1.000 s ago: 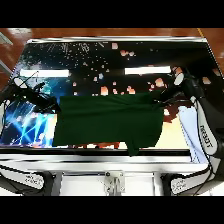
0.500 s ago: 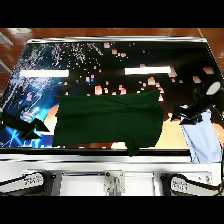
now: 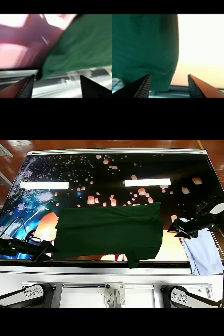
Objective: Fold the shirts.
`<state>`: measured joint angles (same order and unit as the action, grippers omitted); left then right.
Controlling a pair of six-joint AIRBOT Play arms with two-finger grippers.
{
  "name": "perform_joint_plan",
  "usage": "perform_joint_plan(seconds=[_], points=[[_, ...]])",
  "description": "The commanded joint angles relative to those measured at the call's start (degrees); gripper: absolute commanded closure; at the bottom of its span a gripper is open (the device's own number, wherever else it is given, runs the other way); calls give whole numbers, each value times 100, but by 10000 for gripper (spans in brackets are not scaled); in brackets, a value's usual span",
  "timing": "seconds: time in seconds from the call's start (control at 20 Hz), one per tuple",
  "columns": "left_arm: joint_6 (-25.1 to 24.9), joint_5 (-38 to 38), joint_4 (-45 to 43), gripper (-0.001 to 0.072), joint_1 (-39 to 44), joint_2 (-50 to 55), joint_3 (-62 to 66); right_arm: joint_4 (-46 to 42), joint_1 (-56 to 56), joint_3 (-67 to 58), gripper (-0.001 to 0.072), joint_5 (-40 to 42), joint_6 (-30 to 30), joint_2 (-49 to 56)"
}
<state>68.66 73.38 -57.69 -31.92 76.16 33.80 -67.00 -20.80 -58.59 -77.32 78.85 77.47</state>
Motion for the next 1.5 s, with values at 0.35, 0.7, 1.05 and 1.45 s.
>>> perform_joint_plan(seconds=[0.35,0.7,1.05,1.45], points=[[-66,-433,249,653,470,146,-61,511,-9,828,71,-350,-472,-85],[-74,-328,249,653,468,-264,-48,1156,-4,2387,71,614,-608,-151],[-72,-409,289,653,468,-267,-22,1464,-4,2789,400,1226,-675,-151],[-452,-439,293,654,472,-544,859,2358,-4,1609,652,179,-1665,-151]])
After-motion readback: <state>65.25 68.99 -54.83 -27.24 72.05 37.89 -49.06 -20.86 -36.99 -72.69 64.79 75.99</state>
